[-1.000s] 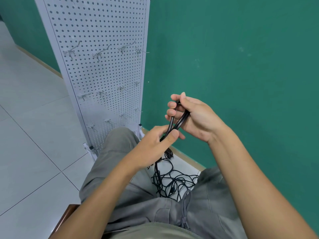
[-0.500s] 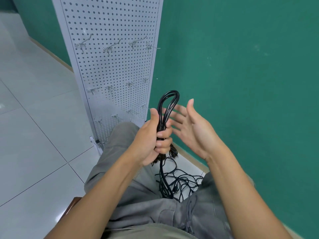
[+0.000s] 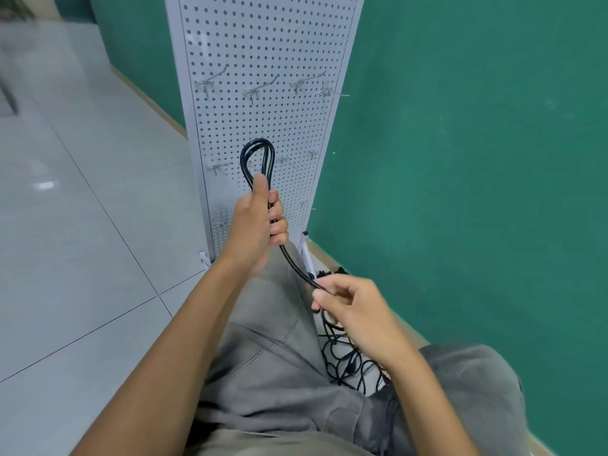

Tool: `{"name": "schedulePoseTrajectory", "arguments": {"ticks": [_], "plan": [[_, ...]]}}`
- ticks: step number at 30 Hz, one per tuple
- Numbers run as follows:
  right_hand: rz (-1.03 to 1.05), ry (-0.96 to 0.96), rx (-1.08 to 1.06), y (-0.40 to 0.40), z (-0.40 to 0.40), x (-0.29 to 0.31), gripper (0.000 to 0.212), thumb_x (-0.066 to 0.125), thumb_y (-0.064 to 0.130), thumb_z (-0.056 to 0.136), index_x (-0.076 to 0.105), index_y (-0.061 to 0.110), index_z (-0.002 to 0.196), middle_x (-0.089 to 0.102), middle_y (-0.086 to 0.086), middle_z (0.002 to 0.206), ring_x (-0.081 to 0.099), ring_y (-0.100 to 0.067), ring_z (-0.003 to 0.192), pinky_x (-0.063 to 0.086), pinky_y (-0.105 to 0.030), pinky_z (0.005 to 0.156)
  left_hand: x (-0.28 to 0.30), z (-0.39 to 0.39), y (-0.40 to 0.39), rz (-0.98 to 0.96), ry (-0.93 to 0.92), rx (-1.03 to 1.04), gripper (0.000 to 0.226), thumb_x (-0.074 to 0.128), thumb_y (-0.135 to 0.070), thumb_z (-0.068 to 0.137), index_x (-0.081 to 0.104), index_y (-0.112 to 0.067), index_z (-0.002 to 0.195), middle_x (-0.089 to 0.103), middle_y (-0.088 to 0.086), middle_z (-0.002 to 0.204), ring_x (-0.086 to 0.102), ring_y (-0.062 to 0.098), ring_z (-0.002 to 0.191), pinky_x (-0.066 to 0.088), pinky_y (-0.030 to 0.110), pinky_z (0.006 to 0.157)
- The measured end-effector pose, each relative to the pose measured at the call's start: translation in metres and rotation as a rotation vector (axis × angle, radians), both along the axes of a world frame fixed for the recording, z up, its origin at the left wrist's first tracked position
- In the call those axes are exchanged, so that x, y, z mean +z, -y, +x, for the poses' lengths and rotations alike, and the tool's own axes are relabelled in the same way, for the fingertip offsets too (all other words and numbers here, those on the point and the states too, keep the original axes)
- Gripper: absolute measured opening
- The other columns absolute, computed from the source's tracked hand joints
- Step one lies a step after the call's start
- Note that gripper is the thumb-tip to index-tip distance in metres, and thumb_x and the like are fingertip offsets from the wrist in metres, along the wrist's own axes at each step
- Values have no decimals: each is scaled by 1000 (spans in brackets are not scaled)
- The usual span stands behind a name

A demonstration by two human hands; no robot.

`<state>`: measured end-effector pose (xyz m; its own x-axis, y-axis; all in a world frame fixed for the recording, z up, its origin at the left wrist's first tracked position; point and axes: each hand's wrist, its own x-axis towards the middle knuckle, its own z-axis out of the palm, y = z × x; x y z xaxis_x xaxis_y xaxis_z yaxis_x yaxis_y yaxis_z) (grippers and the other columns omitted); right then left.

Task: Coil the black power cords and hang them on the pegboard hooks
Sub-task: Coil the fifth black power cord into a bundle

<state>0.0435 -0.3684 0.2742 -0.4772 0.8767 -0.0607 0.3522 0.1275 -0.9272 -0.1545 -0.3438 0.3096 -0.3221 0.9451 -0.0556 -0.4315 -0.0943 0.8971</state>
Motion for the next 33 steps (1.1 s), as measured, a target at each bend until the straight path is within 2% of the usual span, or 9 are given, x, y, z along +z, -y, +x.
{"name": "schedulePoseTrajectory", "arguments": {"ticks": [3,7,12,15,20,22,25,29,33], "plan": [[104,41,-30,-3,5,13,21,62,8,99,75,18,112,77,12,90,68,1,88,49,-21,87,-10,0,-4,-47,-189,-11,45,31,-55,107,32,-23,76,25,-12,56,21,8,45,22,20,41],[243,121,-32,-8,14,43,26,59,9,101,73,25,116,76,19,90,67,3,93,49,-22,89,-20,18,-3,-78,-381,-173,45,29,-57,105,37,-19,83,26,-9,62,23,10,50,25,22,46],[413,157,-254,-22,23,77,24,92,20,70,75,25,86,73,13,77,67,0,74,48,-13,71,-31,59,7,-46,-433,-435,59,30,-67,99,49,-12,93,34,-6,63,33,10,49,33,23,48],[483,251,-321,-29,31,87,35,98,31,57,71,22,79,68,10,71,59,-1,66,43,-13,61,-31,78,15,-28,-300,-597,61,28,-76,87,45,-17,85,36,-9,62,34,9,51,35,20,48],[459,280,-243,-34,42,91,23,87,13,78,68,25,85,71,11,83,64,-4,77,45,-9,69,-23,82,19,-5,-288,-738,74,26,-90,83,43,-17,87,32,-7,65,29,8,52,31,18,49],[489,299,-219,-35,45,90,25,81,8,84,66,28,88,69,14,90,63,-2,81,43,-7,72,-23,80,20,71,-446,-729,55,50,-71,92,41,-17,87,34,-8,65,33,9,54,34,19,51],[577,265,-304,-33,45,91,30,87,19,77,64,29,93,61,15,95,54,-5,72,41,-10,71,-18,81,23,83,-448,-769,34,53,-45,98,40,-16,87,33,-9,65,29,11,55,29,21,51],[625,211,-547,-30,47,85,48,92,46,63,57,29,91,57,17,96,53,-13,70,45,-23,70,-9,83,23,53,-418,-753,42,46,-54,100,51,-13,90,32,-6,64,23,14,56,23,23,49],[573,121,-637,-27,49,72,47,88,51,68,56,29,95,58,14,93,52,-15,71,45,-32,71,-6,90,24,71,-426,-662,41,41,-46,108,47,-15,81,31,-5,62,23,14,54,22,25,49]]}}
